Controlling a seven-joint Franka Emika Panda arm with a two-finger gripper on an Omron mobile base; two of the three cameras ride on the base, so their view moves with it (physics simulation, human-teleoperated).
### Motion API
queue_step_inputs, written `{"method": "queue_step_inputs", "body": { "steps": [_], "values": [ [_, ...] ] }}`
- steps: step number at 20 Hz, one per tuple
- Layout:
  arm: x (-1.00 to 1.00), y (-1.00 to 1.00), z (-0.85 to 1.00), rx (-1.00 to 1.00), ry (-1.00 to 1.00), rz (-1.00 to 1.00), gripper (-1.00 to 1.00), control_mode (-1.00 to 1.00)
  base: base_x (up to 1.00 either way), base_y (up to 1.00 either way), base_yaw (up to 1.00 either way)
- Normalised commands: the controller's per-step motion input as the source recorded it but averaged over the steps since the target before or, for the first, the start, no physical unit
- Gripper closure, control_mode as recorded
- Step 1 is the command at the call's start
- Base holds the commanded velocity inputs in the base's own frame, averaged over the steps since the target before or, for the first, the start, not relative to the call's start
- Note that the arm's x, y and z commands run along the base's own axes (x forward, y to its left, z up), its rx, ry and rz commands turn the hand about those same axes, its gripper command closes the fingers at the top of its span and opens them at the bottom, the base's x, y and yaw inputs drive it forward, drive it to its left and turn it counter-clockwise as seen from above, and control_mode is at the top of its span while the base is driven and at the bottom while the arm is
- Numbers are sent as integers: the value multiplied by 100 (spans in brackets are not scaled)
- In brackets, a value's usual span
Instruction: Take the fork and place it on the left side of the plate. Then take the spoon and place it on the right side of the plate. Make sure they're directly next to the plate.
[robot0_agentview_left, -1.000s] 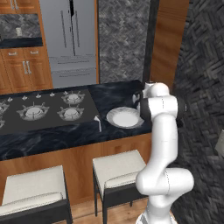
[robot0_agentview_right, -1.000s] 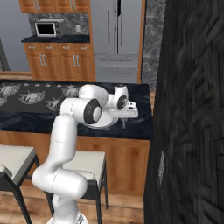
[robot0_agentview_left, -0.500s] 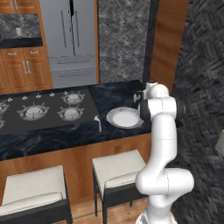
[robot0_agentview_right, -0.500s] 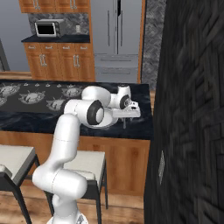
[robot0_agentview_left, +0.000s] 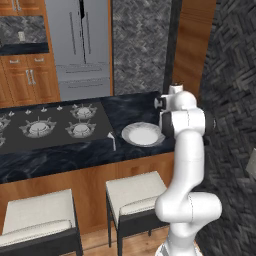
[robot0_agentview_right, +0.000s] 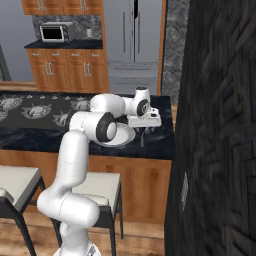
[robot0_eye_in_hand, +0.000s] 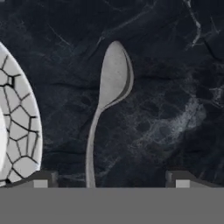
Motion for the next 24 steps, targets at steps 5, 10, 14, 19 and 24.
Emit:
{"method": "queue_step_inputs", "body": {
  "steps": [5, 10, 14, 19, 24],
  "values": [
    [-46, 22, 58, 0, -6, 5, -100, -100, 0, 0, 0],
    [-67, 47, 41, 0, -6, 8, -100, -100, 0, 0, 0],
    [-83, 68, 26, -1, -8, 11, -100, -100, 0, 0, 0],
    [-97, 77, 23, -3, -9, 13, -100, -100, 0, 0, 0],
    [-100, 78, 23, -5, -12, 11, -100, -100, 0, 0, 0]
  ]
}}
